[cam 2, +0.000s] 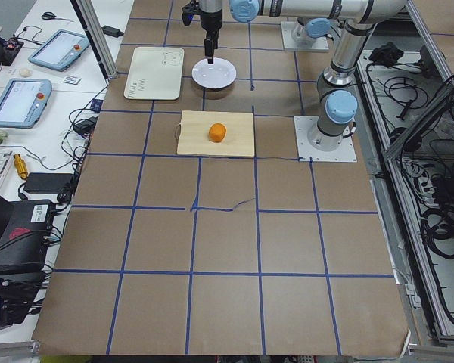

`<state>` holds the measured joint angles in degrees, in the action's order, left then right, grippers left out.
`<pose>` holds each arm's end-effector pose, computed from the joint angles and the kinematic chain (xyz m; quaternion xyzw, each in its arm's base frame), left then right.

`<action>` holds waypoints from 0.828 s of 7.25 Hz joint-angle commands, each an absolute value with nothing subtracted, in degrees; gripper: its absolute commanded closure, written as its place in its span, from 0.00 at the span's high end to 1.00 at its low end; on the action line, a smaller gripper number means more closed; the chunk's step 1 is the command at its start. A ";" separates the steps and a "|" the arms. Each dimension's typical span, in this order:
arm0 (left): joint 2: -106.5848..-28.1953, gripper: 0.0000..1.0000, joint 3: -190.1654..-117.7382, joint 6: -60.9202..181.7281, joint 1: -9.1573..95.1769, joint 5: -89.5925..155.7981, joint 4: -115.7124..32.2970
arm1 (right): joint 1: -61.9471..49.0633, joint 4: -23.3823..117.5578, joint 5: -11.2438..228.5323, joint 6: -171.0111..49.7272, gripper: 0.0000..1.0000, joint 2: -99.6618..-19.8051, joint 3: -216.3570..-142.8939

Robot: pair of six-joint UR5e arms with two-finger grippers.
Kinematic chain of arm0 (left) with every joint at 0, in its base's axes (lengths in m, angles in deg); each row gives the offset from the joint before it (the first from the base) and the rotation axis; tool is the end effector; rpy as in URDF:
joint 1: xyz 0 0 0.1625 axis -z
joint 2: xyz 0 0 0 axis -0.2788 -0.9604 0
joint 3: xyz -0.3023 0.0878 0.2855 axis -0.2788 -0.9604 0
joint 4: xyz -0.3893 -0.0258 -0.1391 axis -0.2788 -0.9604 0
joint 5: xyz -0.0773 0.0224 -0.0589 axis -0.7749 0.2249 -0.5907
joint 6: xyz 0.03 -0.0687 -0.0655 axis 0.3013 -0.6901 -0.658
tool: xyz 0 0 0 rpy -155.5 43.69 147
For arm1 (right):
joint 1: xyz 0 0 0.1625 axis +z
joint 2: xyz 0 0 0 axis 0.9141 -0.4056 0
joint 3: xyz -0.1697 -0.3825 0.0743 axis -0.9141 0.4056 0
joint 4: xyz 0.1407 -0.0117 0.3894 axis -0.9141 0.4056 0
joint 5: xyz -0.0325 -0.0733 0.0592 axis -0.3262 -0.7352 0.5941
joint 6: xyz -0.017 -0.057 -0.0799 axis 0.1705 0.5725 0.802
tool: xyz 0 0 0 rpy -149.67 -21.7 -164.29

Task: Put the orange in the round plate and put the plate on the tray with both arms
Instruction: 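Lower the left gripper onto the orange on the bamboo board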

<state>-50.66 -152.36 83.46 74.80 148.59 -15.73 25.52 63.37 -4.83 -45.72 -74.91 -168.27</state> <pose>-0.1352 -0.5061 0.4679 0.0819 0.9958 0.0243 0.0330 0.1475 -0.5350 0.5216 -0.0001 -0.9984 0.0565 0.0024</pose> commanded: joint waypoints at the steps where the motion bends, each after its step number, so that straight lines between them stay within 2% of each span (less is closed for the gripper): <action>1: -54.11 1.00 -155.51 88.04 71.64 148.59 -12.90 | 25.60 63.33 -4.82 -45.72 1.00 -74.92 -168.28; 4: -55.88 1.00 -166.57 99.79 64.88 148.94 -5.07 | 25.60 63.24 -4.82 -45.72 1.00 -74.92 -168.28; 6: -60.17 1.00 -170.46 100.45 63.09 151.47 2.20 | 25.60 63.15 -4.82 -45.72 1.00 -74.92 -168.28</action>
<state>-57.71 -168.04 99.53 64.22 149.67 -1.90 25.58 63.22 -4.82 -45.72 -74.91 -168.28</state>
